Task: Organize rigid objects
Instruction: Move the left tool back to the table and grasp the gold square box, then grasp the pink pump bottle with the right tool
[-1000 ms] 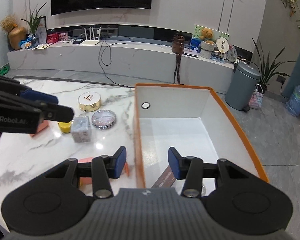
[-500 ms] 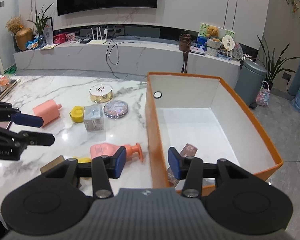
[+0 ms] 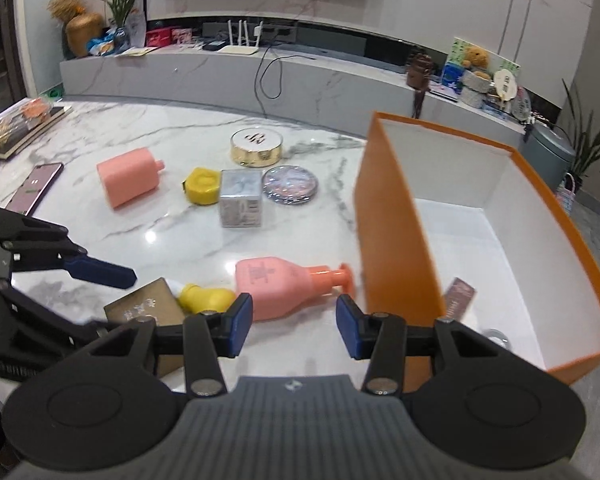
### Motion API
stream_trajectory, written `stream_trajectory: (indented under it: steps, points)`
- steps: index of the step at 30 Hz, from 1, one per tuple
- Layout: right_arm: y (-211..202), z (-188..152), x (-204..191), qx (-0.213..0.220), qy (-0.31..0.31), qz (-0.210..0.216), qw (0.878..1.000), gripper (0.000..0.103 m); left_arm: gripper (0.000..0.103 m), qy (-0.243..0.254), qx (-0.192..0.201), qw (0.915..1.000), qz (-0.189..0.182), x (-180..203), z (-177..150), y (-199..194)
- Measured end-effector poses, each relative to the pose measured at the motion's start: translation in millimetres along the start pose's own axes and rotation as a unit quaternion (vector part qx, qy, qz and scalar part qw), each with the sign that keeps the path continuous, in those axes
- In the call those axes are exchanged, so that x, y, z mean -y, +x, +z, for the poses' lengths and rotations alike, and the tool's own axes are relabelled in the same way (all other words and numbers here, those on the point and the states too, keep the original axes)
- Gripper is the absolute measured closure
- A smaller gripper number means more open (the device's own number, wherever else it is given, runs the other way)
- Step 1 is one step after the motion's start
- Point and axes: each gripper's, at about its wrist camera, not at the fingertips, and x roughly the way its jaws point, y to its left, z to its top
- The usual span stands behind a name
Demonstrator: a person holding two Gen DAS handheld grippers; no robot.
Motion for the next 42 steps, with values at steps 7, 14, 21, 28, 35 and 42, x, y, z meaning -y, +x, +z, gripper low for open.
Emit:
stream_trajectory:
  steps: [7, 14, 21, 28, 35, 42]
  points:
    - [16.2, -3.2, -8.8, -0.017, -0.007, 0.008, 1.0, 0.057, 0.026, 0.003, -0.018, 0.9998, 0.007, 0.6, -7.0, 15.6]
    - [24.2, -8.8, -4.4, -0.025, 0.013, 0.009, 1.0, 0.056, 0.028, 0.002, -0.023, 0.9997, 0.001, -1.7, -8.2, 22.7]
    - [36.1, -8.5, -1.0, -0.024, 0.067, 0.017, 0.997, 0.049, 0.033, -0.002, -0.024, 0.9997, 0.003, -8.7, -8.1, 20.5]
    - [59.0, -8.5, -4.8, -0.043, 0.186, 0.025, 0.981, 0.041, 0.033, -0.039, -0.024, 0.9984, 0.032, -40.9, -9.3, 11.9]
    - [80.3, -6.5, -9.8, -0.046, 0.279, 0.001, 0.959, 0.04, 0.033, -0.054, -0.02, 0.9974, 0.042, -61.9, -11.5, 4.8]
    - [101.6, 3.8, -20.7, -0.04, 0.256, -0.043, 0.965, 0.037, 0.033, -0.053, -0.017, 0.9976, 0.042, -70.3, -13.2, 1.8]
